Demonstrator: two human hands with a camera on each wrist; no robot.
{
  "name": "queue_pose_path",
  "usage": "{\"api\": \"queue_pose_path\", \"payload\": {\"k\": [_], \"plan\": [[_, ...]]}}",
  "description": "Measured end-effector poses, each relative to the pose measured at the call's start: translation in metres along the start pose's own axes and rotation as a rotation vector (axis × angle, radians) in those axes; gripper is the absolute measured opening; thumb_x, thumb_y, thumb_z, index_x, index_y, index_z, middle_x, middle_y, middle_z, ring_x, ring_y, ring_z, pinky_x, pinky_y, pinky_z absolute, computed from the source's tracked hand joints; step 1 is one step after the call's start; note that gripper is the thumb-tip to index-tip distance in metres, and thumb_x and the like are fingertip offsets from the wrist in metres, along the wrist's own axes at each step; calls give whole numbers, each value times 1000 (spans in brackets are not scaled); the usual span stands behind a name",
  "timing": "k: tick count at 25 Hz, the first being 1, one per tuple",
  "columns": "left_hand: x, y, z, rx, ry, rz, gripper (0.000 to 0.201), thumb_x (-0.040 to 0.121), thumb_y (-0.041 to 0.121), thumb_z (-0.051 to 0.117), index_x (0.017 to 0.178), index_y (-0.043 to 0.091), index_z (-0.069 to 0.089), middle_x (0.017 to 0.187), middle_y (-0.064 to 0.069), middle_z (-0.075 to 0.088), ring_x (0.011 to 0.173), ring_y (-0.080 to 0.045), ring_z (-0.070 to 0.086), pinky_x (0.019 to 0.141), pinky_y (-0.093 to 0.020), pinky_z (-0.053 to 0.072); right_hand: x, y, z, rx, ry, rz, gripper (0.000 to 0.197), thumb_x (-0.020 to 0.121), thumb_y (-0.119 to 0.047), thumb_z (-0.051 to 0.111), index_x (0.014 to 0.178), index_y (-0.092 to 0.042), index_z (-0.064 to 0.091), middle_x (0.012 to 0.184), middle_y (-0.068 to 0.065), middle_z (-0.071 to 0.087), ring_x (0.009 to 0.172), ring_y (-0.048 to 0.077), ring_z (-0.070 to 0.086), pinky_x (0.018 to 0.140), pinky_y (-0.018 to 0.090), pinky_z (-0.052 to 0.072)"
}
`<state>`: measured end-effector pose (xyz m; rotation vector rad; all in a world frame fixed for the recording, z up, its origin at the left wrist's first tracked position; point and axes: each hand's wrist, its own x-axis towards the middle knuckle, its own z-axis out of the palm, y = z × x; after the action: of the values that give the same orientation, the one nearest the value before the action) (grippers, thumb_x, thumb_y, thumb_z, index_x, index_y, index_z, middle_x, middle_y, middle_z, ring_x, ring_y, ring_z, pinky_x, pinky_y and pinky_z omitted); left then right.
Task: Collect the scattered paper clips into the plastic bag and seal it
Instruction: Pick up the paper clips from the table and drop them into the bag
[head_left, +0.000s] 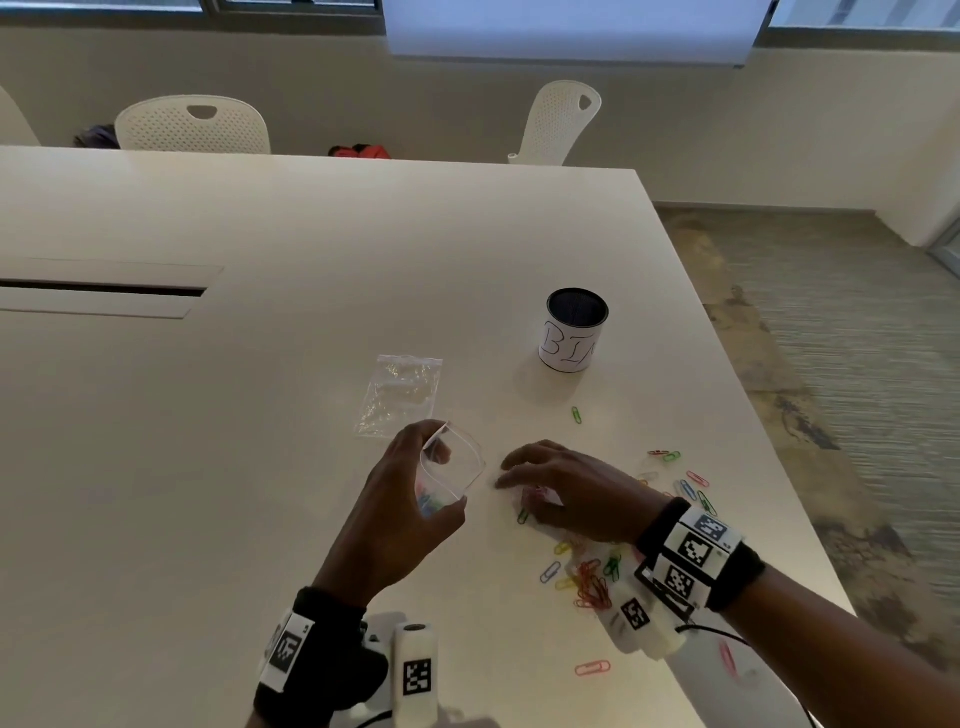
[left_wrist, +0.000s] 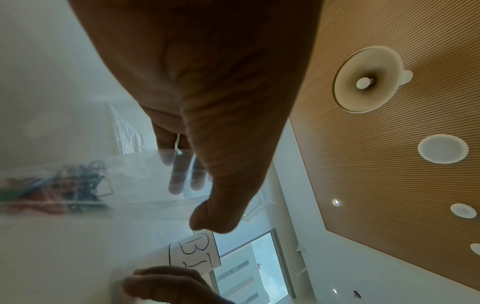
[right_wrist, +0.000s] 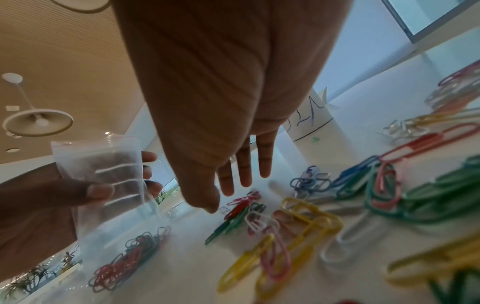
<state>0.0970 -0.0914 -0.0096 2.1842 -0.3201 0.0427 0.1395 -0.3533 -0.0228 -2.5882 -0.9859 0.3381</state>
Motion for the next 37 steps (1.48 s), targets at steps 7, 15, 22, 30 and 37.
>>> {"api": "queue_pose_path", "payload": {"k": [7, 15, 22, 30, 37], "plan": [[3, 0, 3, 19, -13, -4, 65, 79, 20, 83, 130, 37, 45, 114, 12, 57, 108, -8, 59, 79, -3, 44, -23, 1, -7, -107, -169, -25, 54, 94, -57, 60, 143, -35, 53, 153, -11, 45, 137, 7, 41, 103, 32, 52], [5, 3, 5, 20, -22, 8, 67, 78, 20, 83, 130, 38, 45, 113, 15, 56, 109, -6, 58, 84, -28, 57, -38, 0, -5, -139, -152, -59, 29, 102, -28, 59, 130, -27, 64, 140, -4, 56, 122, 11, 55, 97, 27, 56], [7, 7, 7, 9, -43, 0, 65, 77, 18, 82, 128, 37, 46, 112, 16, 55, 106, -9, 59, 81, -35, 59, -23, -7, -10, -140, -119, 43, 16, 104, -21, 56, 113, -16, 69, 115, 1, 65, 95, 12, 67, 85, 24, 59], [12, 3, 8, 14, -65, -2, 69, 76, 19, 83, 131, 37, 45, 113, 16, 55, 107, -5, 57, 77, -19, 54, -24, 16, -19, 215, 129, 307, 7, 86, -13, 81, 92, -15, 79, 93, -3, 77, 81, 8, 72, 77, 15, 58], [15, 2, 10, 3, -78, 13, 72, 76, 20, 83, 134, 37, 44, 114, 21, 53, 104, 0, 56, 73, -10, 48, -28, -9, -45, 906, 359, 438, 13, 82, -4, 83, 94, -3, 78, 89, 14, 81, 88, 28, 79, 89, 37, 63]]}}
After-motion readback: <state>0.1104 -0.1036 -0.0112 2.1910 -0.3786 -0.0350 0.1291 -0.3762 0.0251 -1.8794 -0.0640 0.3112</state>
